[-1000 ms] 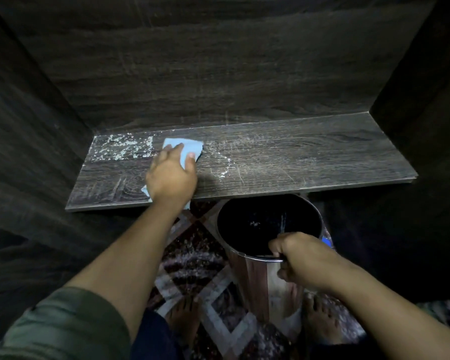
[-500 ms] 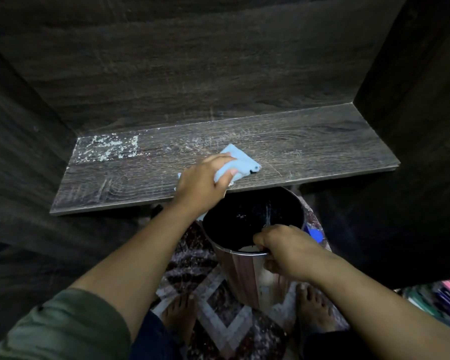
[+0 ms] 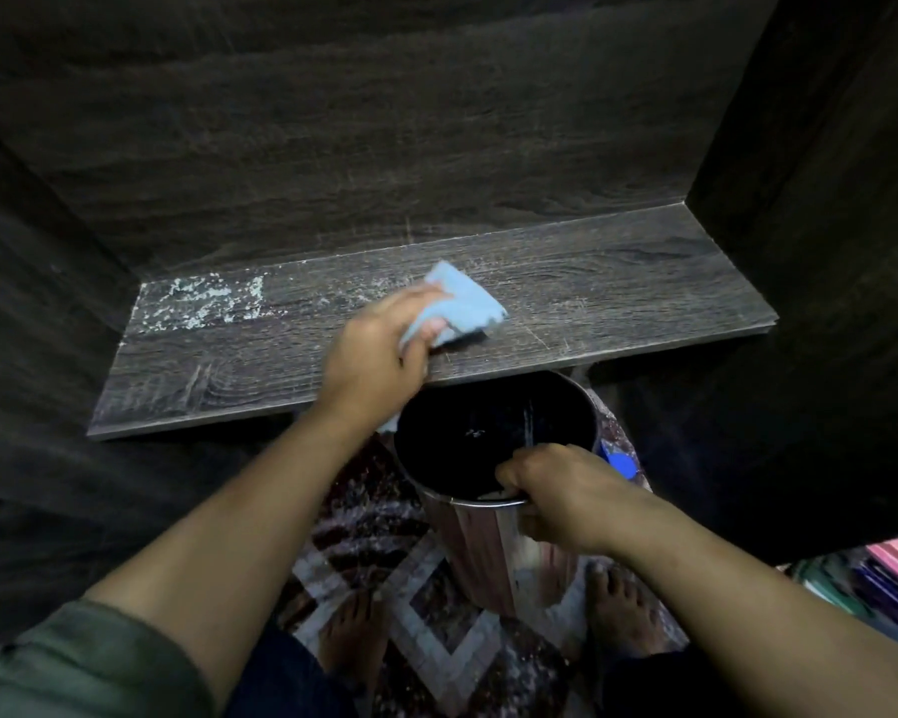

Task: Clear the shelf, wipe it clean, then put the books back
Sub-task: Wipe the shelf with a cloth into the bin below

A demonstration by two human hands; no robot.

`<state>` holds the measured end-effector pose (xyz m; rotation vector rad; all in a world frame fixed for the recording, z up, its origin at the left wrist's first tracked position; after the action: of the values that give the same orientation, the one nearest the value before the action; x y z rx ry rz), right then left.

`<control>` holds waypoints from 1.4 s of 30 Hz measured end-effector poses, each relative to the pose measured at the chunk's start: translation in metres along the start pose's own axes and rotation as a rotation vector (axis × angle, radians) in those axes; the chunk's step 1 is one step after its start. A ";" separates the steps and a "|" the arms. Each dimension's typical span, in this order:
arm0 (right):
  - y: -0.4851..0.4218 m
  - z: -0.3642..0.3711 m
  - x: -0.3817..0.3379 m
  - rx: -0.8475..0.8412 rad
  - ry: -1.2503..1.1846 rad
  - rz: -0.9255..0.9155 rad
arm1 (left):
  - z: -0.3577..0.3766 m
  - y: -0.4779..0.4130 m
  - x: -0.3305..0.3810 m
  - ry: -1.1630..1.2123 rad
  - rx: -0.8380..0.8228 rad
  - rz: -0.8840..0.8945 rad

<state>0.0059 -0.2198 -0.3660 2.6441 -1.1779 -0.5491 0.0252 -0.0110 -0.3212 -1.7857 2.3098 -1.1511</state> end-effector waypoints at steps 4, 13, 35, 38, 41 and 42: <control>0.001 -0.002 -0.001 0.002 0.019 0.010 | 0.006 0.001 -0.023 -0.193 -0.276 -0.261; 0.005 -0.007 0.005 -0.011 0.009 0.027 | 0.023 0.017 0.002 -0.207 -0.357 0.001; -0.004 -0.006 -0.002 0.021 -0.007 0.004 | -0.013 0.031 0.020 -0.187 -0.330 -0.173; -0.009 -0.008 -0.008 0.018 -0.011 -0.004 | -0.018 0.033 0.010 -0.208 -0.318 -0.212; -0.015 -0.011 -0.018 0.038 -0.007 -0.030 | -0.039 0.026 -0.015 -0.297 -0.137 -0.328; -0.017 -0.011 -0.021 0.043 0.004 -0.038 | -0.048 0.026 -0.028 -0.325 -0.070 -0.382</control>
<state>0.0086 -0.1926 -0.3557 2.7078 -1.1531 -0.5304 -0.0071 0.0401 -0.3120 -2.3072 1.9025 -0.7354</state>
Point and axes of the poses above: each hand's wrist, its own y-axis away from the middle knuckle, its own z-axis out of the palm, x = y × z, the point moved 2 cm from there along -y, towards the middle knuckle, and after that the axes turned 9 degrees about z, right-handed, at the moved point
